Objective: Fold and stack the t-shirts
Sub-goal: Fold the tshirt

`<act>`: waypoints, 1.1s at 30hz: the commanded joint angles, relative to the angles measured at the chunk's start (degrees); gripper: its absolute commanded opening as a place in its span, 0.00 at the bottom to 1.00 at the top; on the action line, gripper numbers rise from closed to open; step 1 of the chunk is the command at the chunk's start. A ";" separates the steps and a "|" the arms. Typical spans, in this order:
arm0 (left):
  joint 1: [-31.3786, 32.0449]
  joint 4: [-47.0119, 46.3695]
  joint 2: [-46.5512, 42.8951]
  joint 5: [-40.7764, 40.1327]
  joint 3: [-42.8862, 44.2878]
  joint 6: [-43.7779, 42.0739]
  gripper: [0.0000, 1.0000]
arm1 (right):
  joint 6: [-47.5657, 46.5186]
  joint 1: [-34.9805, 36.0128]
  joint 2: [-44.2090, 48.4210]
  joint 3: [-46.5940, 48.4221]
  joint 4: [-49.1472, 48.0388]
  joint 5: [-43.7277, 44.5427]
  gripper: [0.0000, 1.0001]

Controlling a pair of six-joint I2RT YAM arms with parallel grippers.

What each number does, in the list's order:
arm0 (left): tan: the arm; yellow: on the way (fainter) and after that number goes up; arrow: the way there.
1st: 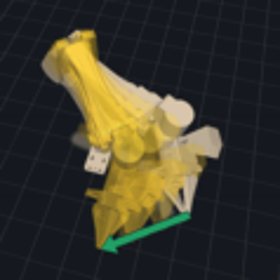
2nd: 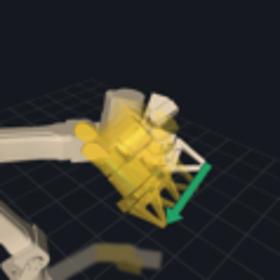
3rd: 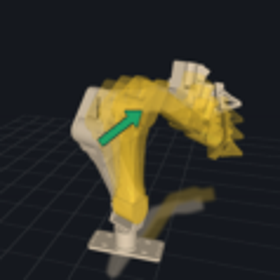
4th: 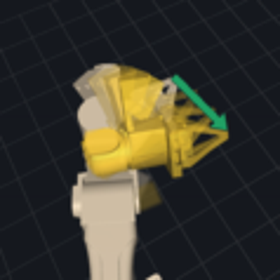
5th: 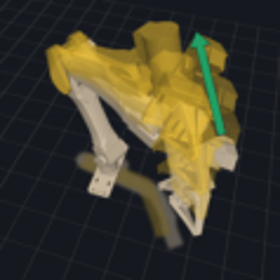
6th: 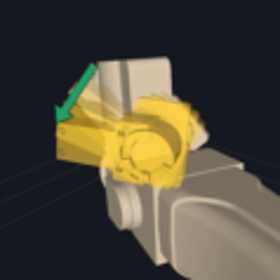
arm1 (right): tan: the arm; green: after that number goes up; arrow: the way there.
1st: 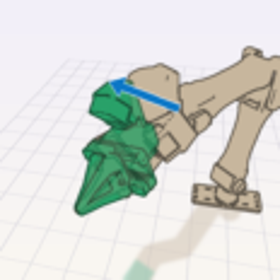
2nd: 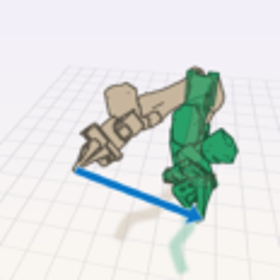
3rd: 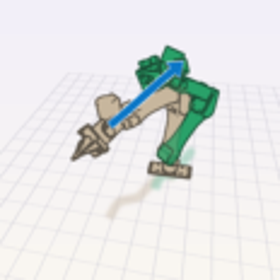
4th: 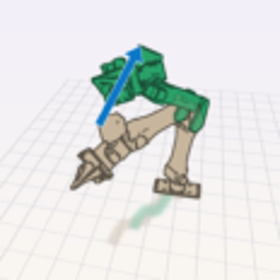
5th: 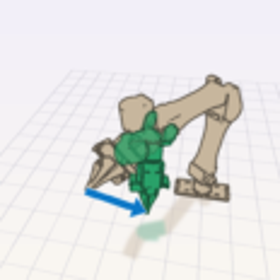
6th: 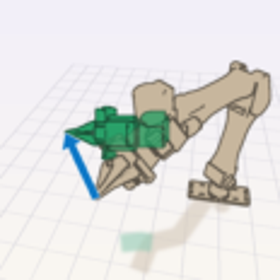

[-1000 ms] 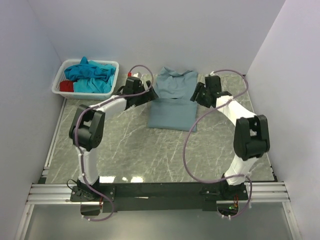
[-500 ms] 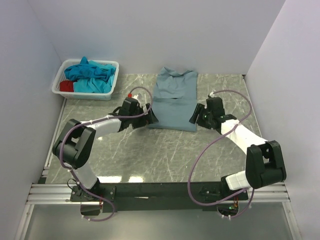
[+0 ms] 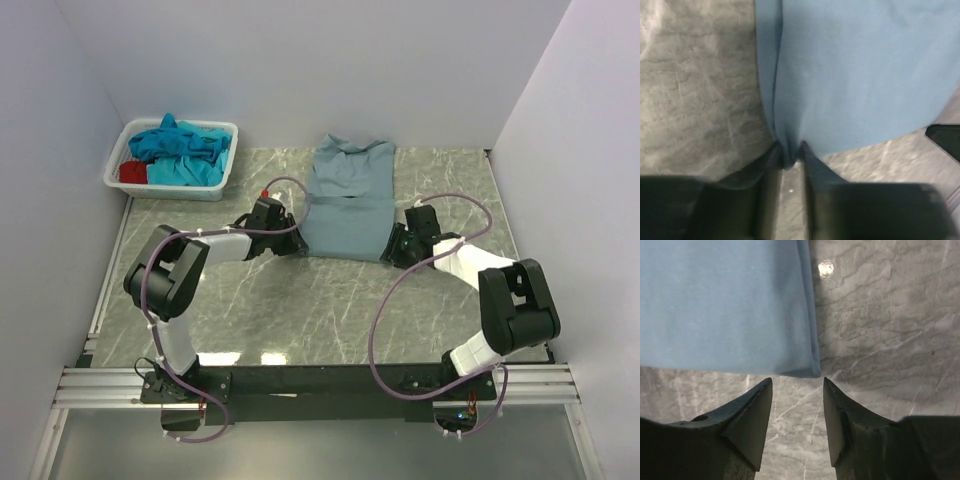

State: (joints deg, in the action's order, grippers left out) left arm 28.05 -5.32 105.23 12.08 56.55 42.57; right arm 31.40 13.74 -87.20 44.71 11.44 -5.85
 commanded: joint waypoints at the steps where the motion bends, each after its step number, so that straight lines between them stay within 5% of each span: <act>1: 0.16 0.13 1.82 0.06 2.15 -1.26 0.21 | 0.94 -0.20 -2.18 2.48 -1.60 0.84 0.50; 6: 0.25 1.28 2.44 -0.12 2.68 -1.96 0.00 | 1.12 -0.47 -4.56 2.84 -1.77 0.05 0.38; 13: 0.25 0.32 1.91 1.28 2.60 -2.75 0.00 | 0.77 -0.55 -5.62 2.84 -1.95 -1.53 0.00; 24: 3.23 0.31 -12.58 -1.96 -13.63 1.02 0.00 | 0.94 2.78 8.61 -8.21 4.20 -4.52 0.00; 33: 13.59 14.01 -39.00 -9.78 -27.89 11.39 0.00 | 10.61 15.79 30.40 -16.84 18.43 -6.54 0.00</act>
State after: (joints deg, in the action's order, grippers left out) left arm 38.79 2.66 74.61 6.24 30.50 48.86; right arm 37.15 27.49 -62.59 29.10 23.44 -10.94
